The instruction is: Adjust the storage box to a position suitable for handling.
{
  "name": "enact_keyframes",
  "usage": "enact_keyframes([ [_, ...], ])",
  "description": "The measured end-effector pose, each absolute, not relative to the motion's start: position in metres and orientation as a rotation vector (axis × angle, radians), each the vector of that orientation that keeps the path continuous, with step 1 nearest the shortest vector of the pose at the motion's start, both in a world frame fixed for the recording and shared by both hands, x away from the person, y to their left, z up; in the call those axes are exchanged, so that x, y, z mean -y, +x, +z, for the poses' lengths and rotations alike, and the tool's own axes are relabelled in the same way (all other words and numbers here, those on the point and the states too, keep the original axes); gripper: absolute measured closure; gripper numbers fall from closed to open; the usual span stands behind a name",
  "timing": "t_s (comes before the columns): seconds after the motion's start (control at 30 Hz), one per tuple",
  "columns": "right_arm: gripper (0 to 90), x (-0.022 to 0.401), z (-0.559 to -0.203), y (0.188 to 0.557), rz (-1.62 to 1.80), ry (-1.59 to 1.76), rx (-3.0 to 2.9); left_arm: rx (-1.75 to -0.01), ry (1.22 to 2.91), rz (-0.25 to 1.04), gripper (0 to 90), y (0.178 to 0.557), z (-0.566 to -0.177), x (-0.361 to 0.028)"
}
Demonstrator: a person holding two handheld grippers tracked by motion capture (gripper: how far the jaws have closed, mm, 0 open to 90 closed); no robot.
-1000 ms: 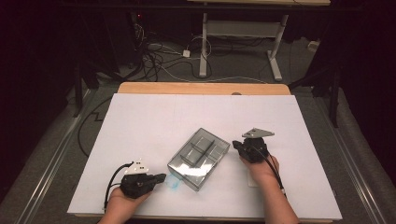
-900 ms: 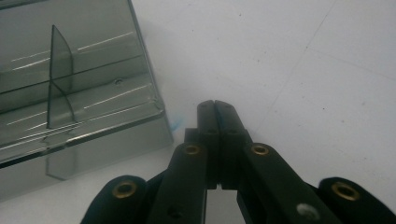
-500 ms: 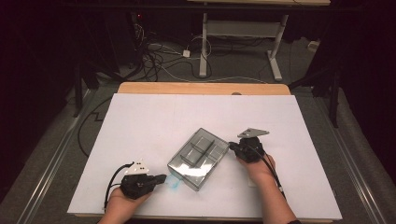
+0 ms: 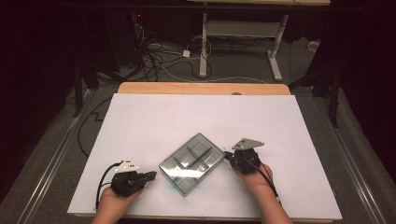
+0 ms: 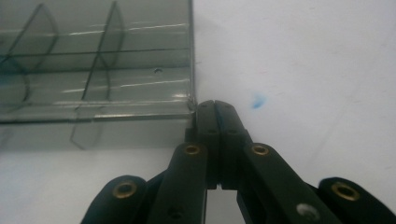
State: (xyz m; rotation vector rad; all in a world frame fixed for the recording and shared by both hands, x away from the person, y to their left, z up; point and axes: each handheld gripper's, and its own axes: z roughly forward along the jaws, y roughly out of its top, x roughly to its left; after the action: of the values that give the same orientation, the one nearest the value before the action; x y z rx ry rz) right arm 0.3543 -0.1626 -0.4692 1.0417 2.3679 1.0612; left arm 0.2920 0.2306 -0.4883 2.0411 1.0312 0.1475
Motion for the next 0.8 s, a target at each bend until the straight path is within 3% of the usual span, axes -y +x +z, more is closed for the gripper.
enact_keyframes([
  [0.4,90.0,0.14,-0.476,0.278,1.187,0.927,-2.445,-1.072,2.039,0.103,87.6,0.275,-0.49,-0.242],
  [0.8,90.0,0.187,-0.468,0.268,1.219,1.043,-2.312,-1.072,2.064,0.036,87.6,0.268,-0.49,-0.231],
])
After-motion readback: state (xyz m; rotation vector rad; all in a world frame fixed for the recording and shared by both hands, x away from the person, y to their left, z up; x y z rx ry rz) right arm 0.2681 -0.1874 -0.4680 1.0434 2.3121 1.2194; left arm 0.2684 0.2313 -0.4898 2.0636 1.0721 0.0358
